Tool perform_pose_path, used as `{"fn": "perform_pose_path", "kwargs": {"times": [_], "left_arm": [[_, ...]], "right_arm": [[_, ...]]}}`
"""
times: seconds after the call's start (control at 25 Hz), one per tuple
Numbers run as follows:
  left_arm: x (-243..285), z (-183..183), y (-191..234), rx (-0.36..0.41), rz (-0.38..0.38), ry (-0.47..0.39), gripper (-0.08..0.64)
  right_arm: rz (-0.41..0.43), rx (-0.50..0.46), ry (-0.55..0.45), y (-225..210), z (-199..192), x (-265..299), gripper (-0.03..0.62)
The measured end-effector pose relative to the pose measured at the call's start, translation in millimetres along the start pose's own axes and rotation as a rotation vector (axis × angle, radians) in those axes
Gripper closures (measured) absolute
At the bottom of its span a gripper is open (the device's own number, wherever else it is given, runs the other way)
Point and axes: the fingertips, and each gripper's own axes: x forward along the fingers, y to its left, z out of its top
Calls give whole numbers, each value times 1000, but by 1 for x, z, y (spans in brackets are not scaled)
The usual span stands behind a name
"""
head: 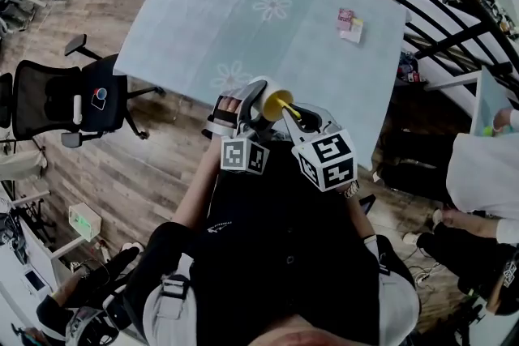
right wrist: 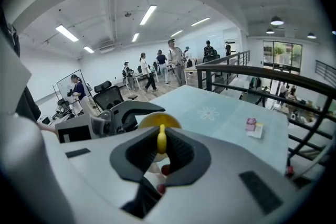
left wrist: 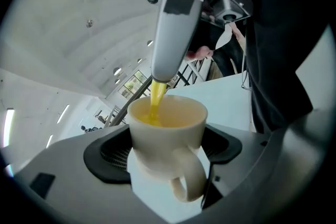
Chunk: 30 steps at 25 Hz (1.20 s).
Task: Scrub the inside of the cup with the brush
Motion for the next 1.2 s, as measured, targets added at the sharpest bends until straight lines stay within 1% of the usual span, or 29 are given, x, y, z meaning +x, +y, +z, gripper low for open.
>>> {"fn": "perform_pose_path", "kwargs": {"times": [0.08,0.16,0.28,0.4,0.56,0.72,0.88,1.0,1.08,1.2], "left_arm": [[-2,-1,2,0,6,0,156],[-4,-3,3,1,10,5,156],[-7,-8,6,0,20,16,156],[-9,-16,12,-11,43,35,156],[-14,-29,22,-32,70,66,156],[-13,-33,23,-20,66,84,156],[-11,-32,15,-10,40,84,156],[-9,-29,10,-13,21,73,156],[-9,-26,7,-9,13,63,156],[-12,-23,6,0,10,50,156]], "right_arm": [[-30,0,4,-7,-2,0,554],[-43,-4,16,-10,-5,0,554],[-39,-7,39,-9,-9,2,554],[-33,-32,84,-4,-18,10,554],[20,-40,120,10,-25,14,554],[87,-51,131,24,-27,17,554],[138,-60,111,35,-24,15,554],[148,-56,79,37,-16,12,554],[143,-32,45,33,-9,9,554],[114,39,-14,22,1,3,554]]}}
